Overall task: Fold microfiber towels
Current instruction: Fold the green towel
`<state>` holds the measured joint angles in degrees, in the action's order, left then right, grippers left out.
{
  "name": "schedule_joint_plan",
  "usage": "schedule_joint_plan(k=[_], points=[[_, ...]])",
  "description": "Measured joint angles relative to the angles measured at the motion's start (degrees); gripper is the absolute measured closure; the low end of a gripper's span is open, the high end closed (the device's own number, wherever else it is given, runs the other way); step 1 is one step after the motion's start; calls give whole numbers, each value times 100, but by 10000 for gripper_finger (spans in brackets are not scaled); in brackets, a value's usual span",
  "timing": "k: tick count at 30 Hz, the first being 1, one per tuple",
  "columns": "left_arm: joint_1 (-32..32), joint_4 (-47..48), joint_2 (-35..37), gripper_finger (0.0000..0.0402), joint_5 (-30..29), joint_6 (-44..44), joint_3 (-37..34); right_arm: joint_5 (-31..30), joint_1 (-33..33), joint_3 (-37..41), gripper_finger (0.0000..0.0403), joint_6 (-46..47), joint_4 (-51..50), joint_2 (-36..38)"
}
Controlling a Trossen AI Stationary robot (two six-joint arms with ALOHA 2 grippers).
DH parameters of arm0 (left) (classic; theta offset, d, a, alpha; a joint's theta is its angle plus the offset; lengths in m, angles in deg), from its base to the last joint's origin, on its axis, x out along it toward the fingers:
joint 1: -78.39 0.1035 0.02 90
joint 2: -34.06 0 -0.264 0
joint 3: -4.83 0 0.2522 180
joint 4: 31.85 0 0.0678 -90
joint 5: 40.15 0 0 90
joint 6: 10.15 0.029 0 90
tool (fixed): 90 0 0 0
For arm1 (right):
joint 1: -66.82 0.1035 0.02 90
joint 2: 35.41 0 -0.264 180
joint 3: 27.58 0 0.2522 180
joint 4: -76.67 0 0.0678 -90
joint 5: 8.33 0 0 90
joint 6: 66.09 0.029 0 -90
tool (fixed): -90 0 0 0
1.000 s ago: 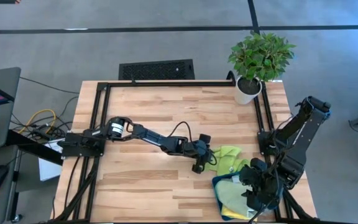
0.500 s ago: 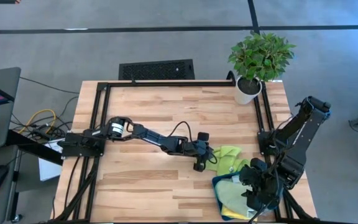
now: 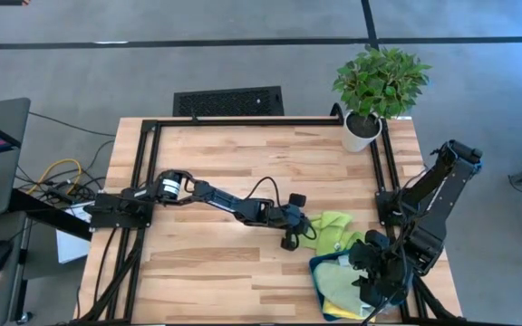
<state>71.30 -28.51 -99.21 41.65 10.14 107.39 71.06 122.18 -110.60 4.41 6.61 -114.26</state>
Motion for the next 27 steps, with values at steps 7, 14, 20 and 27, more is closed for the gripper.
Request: schedule_joint_plan(k=[7, 14, 20, 27], points=[[0, 140, 32, 401, -294, 46, -2, 0, 0, 0, 163, 0, 2, 0], [37, 1048, 656, 401, -413, -425, -4, -301, 0, 0, 163, -351, 0, 0], [50, 1697, 1192, 401, -574, -632, -2, -634, -108, 0, 163, -1148, -2, -5], [110, 2677, 1905, 401, -889, -781, -2, -949, -615, 2, 163, -1696, -10, -22]])
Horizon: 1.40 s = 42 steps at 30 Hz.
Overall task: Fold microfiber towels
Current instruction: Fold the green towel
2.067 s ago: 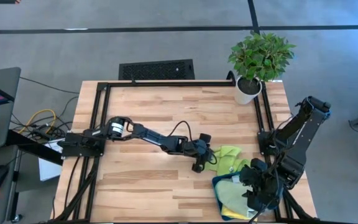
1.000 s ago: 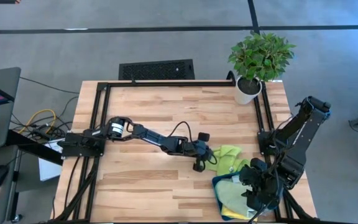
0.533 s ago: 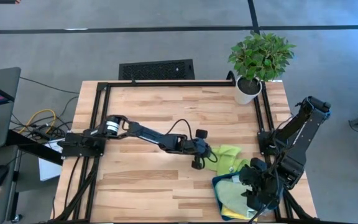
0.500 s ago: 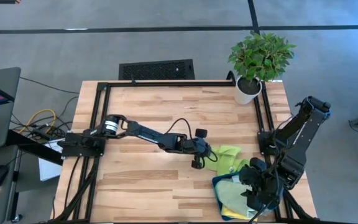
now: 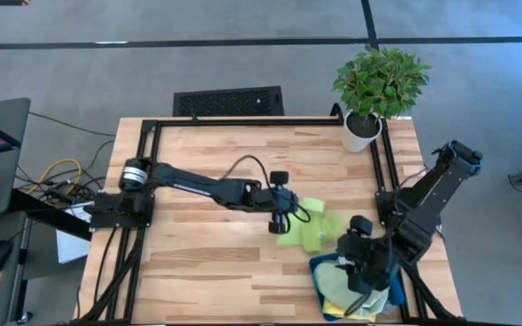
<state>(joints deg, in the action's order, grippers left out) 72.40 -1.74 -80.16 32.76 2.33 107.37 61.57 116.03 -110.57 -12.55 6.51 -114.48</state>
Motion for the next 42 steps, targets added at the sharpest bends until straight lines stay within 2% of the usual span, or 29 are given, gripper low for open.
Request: schedule_joint_plan(k=[7, 12, 18, 21, 28, 33, 42], points=[[192, 1569, 721, 401, -7, -387, 2, -302, -628, 0, 163, -168, -265, -19], [260, 2211, 963, 401, 15, -618, 2, -303, -1113, 6, 163, -1209, -263, -134], [261, 2309, 1081, 401, 223, -589, 4, -291, -1637, -8, 163, -3116, 476, -772], [261, 2398, 1136, 401, 325, -582, -4, -270, -1814, 13, 163, -3665, 588, -1258], [261, 2435, 1389, 401, 312, -556, 2, -243, -2010, 9, 163, -4862, 1562, -2156], [261, 2523, 1441, 401, 309, -556, 2, -176, -2010, 4, 163, -5386, 2037, -2560], [261, 2527, 1437, 401, 315, -550, 2, -207, -2152, -39, 163, -5227, 2324, -3161]])
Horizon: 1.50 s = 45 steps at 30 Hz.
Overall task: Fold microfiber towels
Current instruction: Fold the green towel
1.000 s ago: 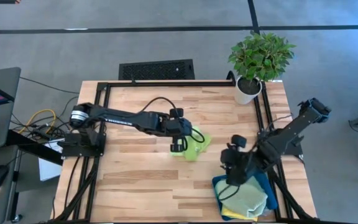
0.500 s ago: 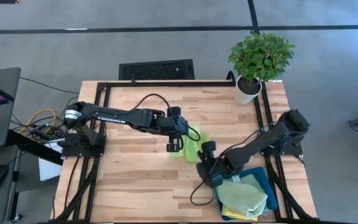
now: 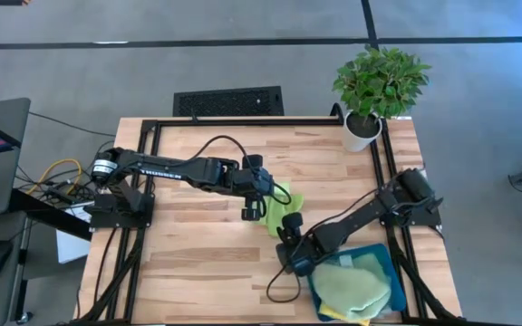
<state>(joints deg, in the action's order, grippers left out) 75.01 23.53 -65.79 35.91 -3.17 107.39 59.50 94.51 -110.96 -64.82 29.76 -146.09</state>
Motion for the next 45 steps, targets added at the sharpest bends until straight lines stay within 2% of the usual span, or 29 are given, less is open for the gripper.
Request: schedule_joint_plan(k=[7, 23, 32, 38, 45], points=[[0, 3, -2, 401, 4, 26, 0, -319, -94, 47, 163, -14, -102, -52], [0, 7, -7, 401, 4, 68, 0, -344, -77, -32, 163, -19, -1045, 213], [0, -8, -9, 401, 4, 63, 0, -355, 2, -86, 163, 70, -1128, 518], [0, 3, -9, 401, 3, 63, 0, -338, 195, -86, 163, 510, -1014, 934], [0, 182, -9, 401, 2, 34, 0, -252, 409, -90, 163, 569, 216, 1235]])
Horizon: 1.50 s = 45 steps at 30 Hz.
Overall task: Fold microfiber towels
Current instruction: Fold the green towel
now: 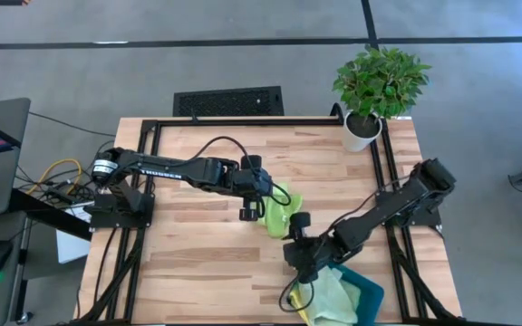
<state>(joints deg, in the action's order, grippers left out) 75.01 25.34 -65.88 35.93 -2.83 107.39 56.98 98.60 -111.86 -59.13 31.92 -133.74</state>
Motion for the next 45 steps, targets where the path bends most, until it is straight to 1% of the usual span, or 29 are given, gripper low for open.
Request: schedule_joint_plan(k=[4, 9, 11, 14, 16, 19, 21, 23, 27, 34, 38, 42, 45], points=[[0, 152, -2, 401, 0, -52, 0, 52, -37, 36, 163, -204, 46, -255], [0, 161, 33, 401, 2, -59, 0, -1, -260, 31, 163, -965, -208, -685], [-1, 159, 83, 401, 2, -83, -1, -101, -362, -9, 163, -1033, -388, -735], [0, 172, 144, 401, 4, -102, -1, -32, -579, -63, 163, -1044, -453, -739], [0, 166, 185, 401, -2, -104, -4, 241, -760, -63, 163, -1123, -487, -741], [6, 184, 236, 401, -9, -112, -2, 870, -1045, -63, 163, -1303, -434, -745], [17, 143, 247, 401, -11, -116, -2, 981, -1212, -63, 163, -1440, -359, -788], [35, 151, 247, 401, -9, -135, -2, 963, -1337, -55, 163, -1613, -341, -795], [93, 149, 247, 401, -11, -185, -2, 978, -1525, -57, 163, -1820, 66, -795], [239, -50, 293, 401, 57, -248, -2, 976, -1552, 38, 163, -2313, 388, -795], [336, -91, 330, 401, 61, -373, -4, 972, -1555, 97, 163, -2349, 463, -793], [413, -425, 348, 401, 115, -554, -2, 962, -1622, 118, 163, -2345, 573, -793], [415, -447, 348, 401, 271, -532, -2, 790, -1684, 118, 163, -2163, 279, -793]])
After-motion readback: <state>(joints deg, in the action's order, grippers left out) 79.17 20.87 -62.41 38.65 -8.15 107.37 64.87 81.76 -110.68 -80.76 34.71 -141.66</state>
